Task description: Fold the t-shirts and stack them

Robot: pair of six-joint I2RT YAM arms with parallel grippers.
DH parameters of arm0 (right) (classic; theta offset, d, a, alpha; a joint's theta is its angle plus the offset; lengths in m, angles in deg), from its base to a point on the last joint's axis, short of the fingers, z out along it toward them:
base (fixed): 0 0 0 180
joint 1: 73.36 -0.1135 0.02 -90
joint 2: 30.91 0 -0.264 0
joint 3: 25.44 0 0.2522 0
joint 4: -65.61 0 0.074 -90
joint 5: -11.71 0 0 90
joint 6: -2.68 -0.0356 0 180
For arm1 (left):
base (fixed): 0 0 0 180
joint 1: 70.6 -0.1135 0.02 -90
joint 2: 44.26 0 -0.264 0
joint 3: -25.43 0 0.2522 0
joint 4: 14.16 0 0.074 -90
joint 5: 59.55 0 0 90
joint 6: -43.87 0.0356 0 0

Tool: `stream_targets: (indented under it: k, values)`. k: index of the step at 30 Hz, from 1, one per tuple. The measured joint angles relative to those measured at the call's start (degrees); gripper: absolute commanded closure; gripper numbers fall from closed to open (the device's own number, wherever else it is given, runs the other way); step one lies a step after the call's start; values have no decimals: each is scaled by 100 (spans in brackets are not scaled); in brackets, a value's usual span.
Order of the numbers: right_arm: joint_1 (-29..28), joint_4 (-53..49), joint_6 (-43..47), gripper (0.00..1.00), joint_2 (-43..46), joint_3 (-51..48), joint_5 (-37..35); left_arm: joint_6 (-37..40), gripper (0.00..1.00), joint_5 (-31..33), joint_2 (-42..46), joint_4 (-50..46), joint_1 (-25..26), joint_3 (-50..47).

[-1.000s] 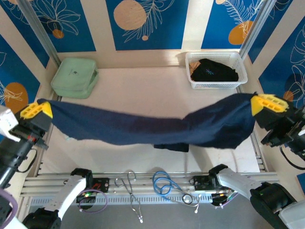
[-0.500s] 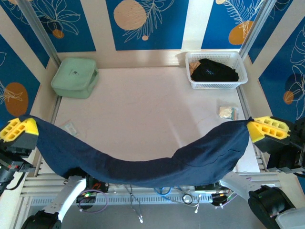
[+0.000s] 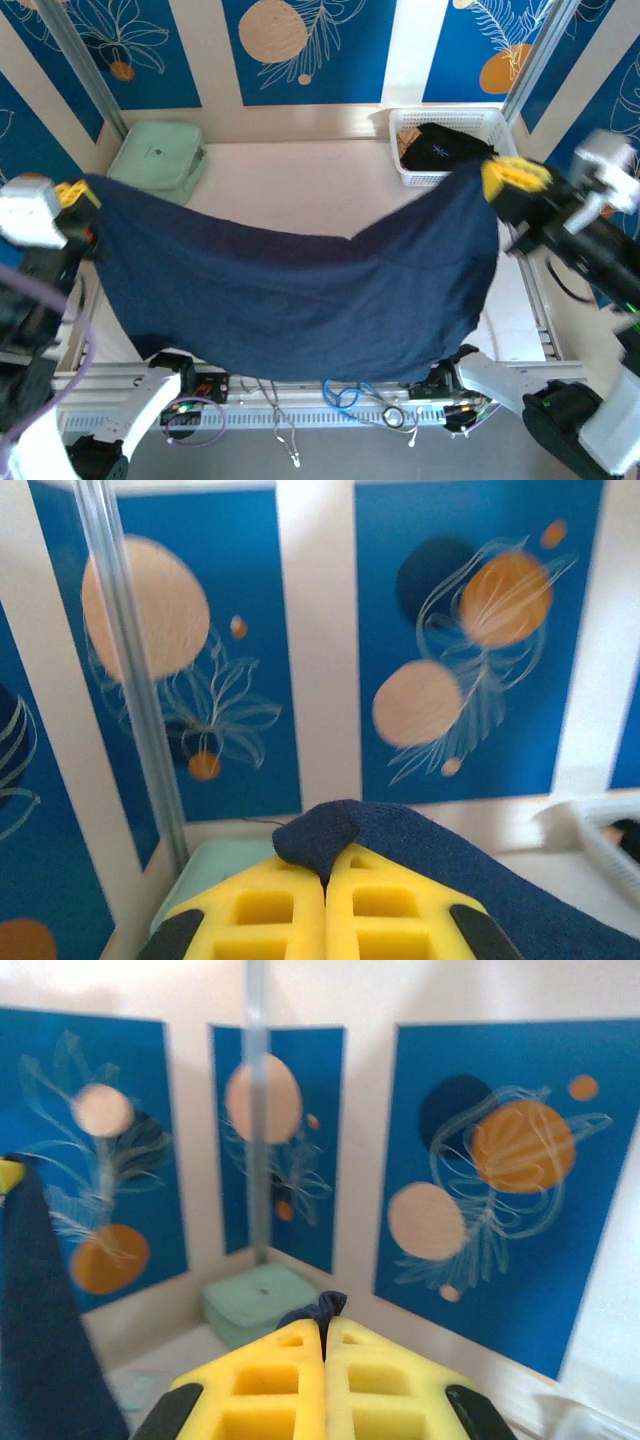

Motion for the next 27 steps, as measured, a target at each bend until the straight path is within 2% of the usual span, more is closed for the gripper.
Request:
stream_targets:
  k: [3,7,9,14,16,22,27]
  values:
    - [219,461,227,100,-999,-46,-284,170,100,380,-654,614,0,-636]
    - [750,870,308,100,-2885,590,-313,389,100,758,-1958,1510,-2,-990]
    - [944,957,319,100,-3960,1150,-334,468,100,879,-2673,1956,-17,-1047]
    - [1233,809,420,100,-6745,3460,-363,531,100,1036,-4140,2944,-136,-1027]
    - [1279,833,507,100,-7416,3838,-417,511,100,1082,-4712,3244,-216,-929]
    - [1311,1296,669,100,-8008,3073,-494,378,100,1163,-6262,3851,-448,-544]
    - [1311,1563,669,100,-8301,3193,-487,356,100,1156,-6951,3978,-514,-184]
